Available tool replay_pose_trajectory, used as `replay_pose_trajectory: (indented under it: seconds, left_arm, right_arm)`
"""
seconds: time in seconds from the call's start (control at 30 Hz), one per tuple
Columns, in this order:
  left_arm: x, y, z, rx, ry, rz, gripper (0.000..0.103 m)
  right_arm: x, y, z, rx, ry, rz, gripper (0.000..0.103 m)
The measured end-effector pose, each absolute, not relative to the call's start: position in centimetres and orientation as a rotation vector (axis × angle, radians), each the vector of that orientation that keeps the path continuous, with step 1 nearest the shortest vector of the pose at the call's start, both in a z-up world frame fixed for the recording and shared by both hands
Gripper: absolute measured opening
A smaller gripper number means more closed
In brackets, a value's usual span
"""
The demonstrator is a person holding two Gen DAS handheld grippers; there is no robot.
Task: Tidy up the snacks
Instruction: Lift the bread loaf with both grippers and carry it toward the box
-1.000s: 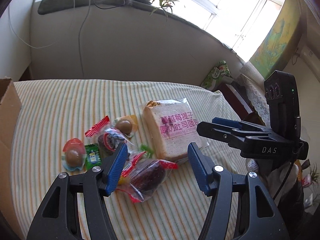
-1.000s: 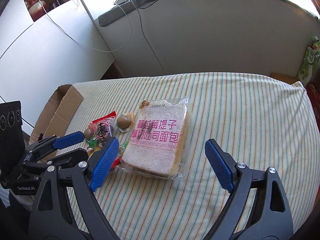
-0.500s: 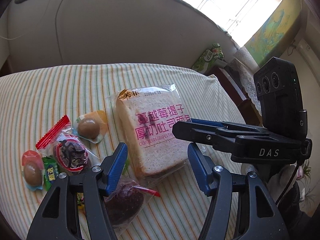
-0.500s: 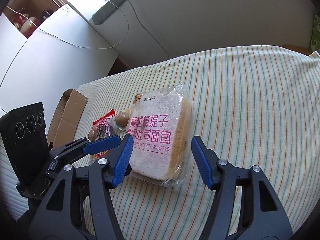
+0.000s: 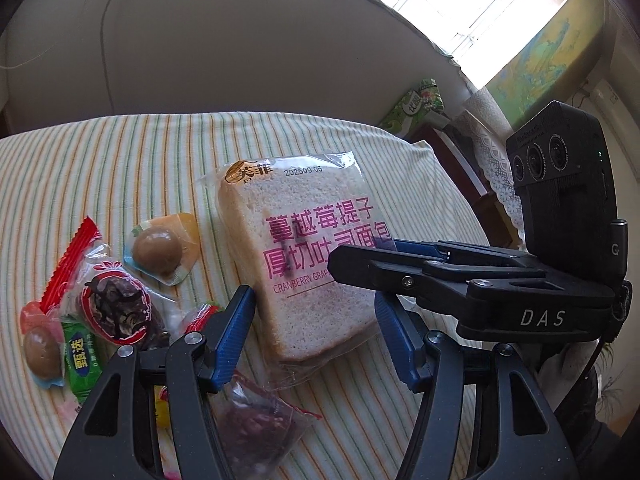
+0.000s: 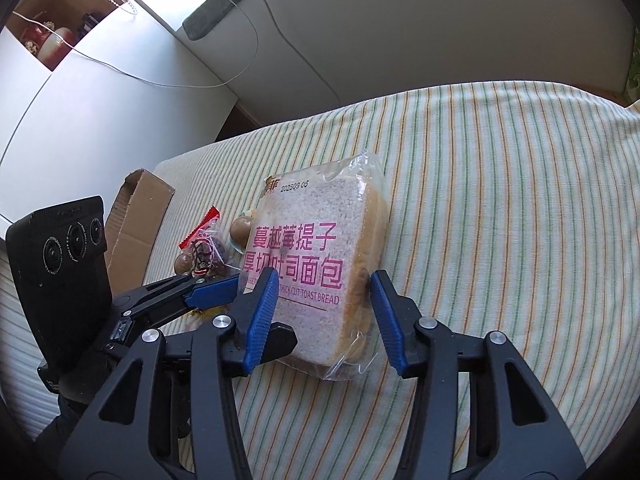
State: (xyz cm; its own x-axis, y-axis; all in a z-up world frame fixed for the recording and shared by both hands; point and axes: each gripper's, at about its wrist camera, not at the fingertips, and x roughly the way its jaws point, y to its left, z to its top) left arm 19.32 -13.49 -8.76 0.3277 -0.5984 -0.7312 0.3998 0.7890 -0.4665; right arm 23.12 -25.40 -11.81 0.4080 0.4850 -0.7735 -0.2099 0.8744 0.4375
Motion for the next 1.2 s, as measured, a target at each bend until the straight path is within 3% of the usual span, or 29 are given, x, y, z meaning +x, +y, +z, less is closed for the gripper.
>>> replay_pose_trajectory:
  seconds: [0.57, 1.2]
  left_arm:
    - [16.7, -10.9, -5.1, -0.202, 0.943, -0.645, 0.060]
    - [12.5, -1.2, -1.8, -0.245, 0.824, -0.527, 0.060]
  right_arm:
    - [21.2, -22.9, -7.8, 0.224, 0.991, 0.459, 0.050]
    - [20.3, -13.3, -4.1, 0.121, 0.937, 0.566, 0.050]
